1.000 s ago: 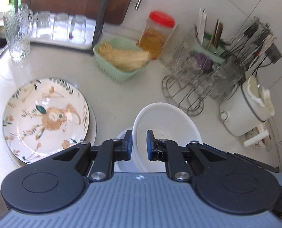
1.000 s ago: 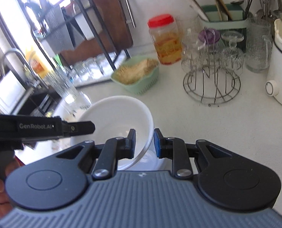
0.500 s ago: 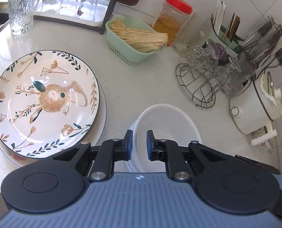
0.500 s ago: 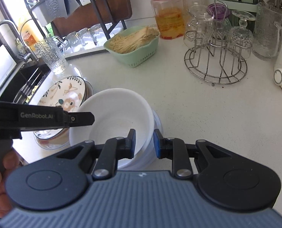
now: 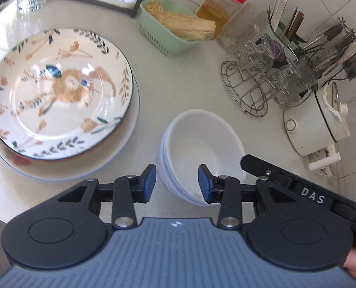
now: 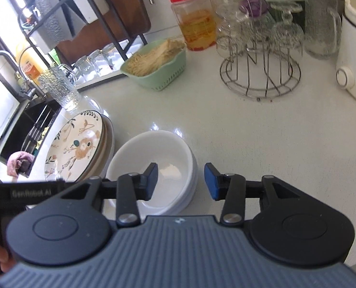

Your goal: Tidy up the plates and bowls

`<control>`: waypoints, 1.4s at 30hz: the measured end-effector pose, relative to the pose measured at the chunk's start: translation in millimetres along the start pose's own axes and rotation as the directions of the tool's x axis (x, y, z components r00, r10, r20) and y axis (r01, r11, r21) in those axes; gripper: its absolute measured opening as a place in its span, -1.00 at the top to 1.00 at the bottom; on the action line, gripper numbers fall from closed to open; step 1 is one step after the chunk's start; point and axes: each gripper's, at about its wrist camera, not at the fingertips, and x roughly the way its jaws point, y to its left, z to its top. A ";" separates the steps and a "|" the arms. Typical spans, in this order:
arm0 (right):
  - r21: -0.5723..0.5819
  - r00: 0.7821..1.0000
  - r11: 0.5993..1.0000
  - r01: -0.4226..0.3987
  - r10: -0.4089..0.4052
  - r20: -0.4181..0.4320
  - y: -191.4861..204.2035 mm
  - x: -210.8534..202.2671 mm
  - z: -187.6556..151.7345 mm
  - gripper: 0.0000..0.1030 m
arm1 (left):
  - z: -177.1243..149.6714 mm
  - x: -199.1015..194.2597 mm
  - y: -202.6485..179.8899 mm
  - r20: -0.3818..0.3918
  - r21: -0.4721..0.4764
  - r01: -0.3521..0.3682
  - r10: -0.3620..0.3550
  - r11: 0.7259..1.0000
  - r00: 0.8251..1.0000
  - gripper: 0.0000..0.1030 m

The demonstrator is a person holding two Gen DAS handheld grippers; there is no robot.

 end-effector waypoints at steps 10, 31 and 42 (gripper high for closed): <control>0.013 0.998 1.000 0.000 0.000 -0.057 -6.4 29.4 -8.0 0.12 | 3.4 22.9 6.9 -0.022 -0.049 0.036 -0.037 0.998 0.999 0.16; 0.044 1.000 0.999 0.014 -0.014 -0.017 10.9 -4.4 -6.0 0.44 | 16.2 -3.8 -26.5 -0.049 0.044 0.007 -0.005 0.999 0.999 0.34; 0.079 0.996 0.997 0.015 -0.022 0.089 53.0 -37.3 15.9 0.43 | 62.2 -63.3 -36.8 0.004 0.149 0.031 -0.032 0.988 0.999 0.31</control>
